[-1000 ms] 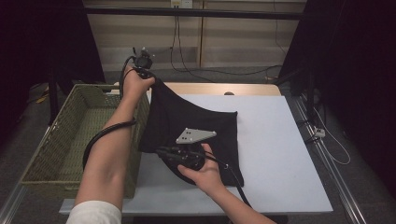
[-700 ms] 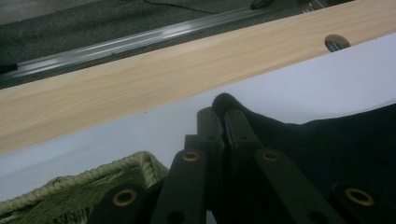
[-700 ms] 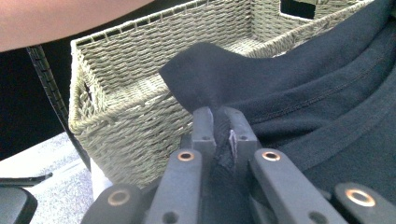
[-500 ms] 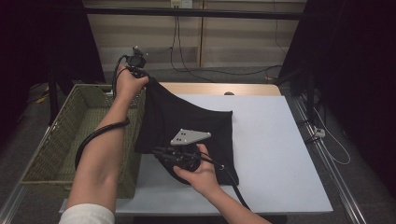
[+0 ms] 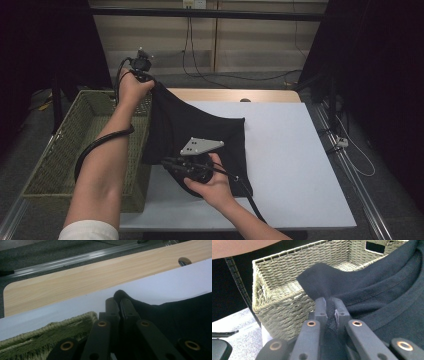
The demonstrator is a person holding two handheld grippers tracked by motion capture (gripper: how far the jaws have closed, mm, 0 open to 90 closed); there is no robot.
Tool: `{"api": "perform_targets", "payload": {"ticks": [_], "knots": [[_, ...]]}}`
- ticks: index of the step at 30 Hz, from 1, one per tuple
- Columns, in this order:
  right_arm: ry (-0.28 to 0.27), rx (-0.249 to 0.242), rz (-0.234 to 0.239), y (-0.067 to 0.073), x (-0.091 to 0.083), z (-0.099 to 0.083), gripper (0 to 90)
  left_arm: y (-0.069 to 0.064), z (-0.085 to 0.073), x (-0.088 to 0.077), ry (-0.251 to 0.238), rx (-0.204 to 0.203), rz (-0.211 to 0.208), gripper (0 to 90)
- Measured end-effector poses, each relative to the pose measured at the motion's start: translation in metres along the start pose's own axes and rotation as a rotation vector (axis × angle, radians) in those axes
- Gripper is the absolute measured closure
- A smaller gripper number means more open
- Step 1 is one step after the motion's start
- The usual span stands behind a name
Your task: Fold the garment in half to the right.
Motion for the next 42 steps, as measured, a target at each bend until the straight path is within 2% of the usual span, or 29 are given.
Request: {"api": "perform_targets", "payload": {"ticks": [2,3,4,7,8,9,10,12,19,21,22,26,29,30,31,32,34,35,37,42], "knots": [[-0.004,-0.002,0.002,0.000,0.000,0.001,85.2,0.001,0.000,0.000,-0.003,-0.016,0.006,86.6],[-0.004,-0.002,0.002,0.000,0.000,0.001,85.2,0.003,0.000,-0.001,0.005,0.022,0.003,86.6],[-0.005,-0.002,0.002,0.000,0.000,0.001,85.2,0.004,-0.001,-0.001,0.012,0.022,0.004,86.6],[-0.006,-0.003,0.009,0.002,0.001,0.002,85.1,0.005,-0.001,-0.002,0.004,0.012,0.004,86.6],[-0.007,-0.003,0.011,0.002,0.001,0.002,85.2,0.006,-0.001,-0.003,0.010,0.017,0.009,86.5],[-0.008,0.003,0.014,0.003,0.001,0.002,85.2,0.006,-0.003,-0.004,0.023,0.002,0.012,86.5],[-0.010,0.004,0.016,0.003,0.002,0.003,85.2,0.007,-0.003,-0.004,0.029,0.010,0.012,86.6],[-0.006,0.001,0.016,0.004,0.003,0.003,85.2,0.005,-0.002,-0.004,0.003,-0.023,0.006,86.6],[-0.005,-0.004,0.020,0.007,0.005,0.005,85.2,0.008,-0.003,-0.007,0.016,-0.026,-0.005,86.6],[0.003,0.003,0.019,0.007,0.006,0.004,85.2,0.012,-0.004,-0.008,0.029,-0.011,-0.007,86.6],[0.002,0.000,0.021,0.008,0.007,0.005,85.2,0.013,-0.005,-0.008,0.040,-0.017,-0.001,86.6],[-0.002,-0.004,0.026,0.010,0.008,0.007,85.1,0.015,-0.005,-0.009,0.026,-0.046,-0.019,86.6],[-0.008,0.005,0.031,0.010,0.007,0.009,85.2,0.019,-0.006,-0.011,0.032,-0.040,-0.017,86.6],[-0.012,0.011,0.035,0.010,0.008,0.011,85.2,0.020,-0.006,-0.012,0.025,-0.052,-0.018,86.6],[-0.020,0.009,0.038,0.011,0.007,0.015,85.1,0.022,-0.007,-0.014,0.042,-0.029,-0.012,86.6],[-0.020,0.009,0.038,0.011,0.007,0.015,85.1,0.022,-0.006,-0.014,0.025,-0.048,-0.015,86.6],[-0.024,-0.002,0.037,0.014,0.008,0.018,85.1,0.024,-0.006,-0.016,0.026,-0.042,-0.008,86.6],[-0.024,-0.003,0.037,0.016,0.008,0.018,85.2,0.025,-0.006,-0.017,0.021,-0.054,-0.011,86.6],[-0.024,-0.007,0.034,0.016,0.009,0.018,85.2,0.027,-0.007,-0.018,0.023,-0.046,0.002,86.6],[-0.015,-0.005,0.040,0.018,0.012,0.017,85.2,0.029,-0.008,-0.023,0.024,-0.047,-0.002,86.6]]}}
Point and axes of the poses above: each handheld gripper's, and its own axes: x roughly forward along the jaws, z roughly out of its top, y roughly to its left, the point moved 8 cm from there along x, roughly forward along the jaws, and after that the axes turned 6 degrees about y, right-handed, at the moved point
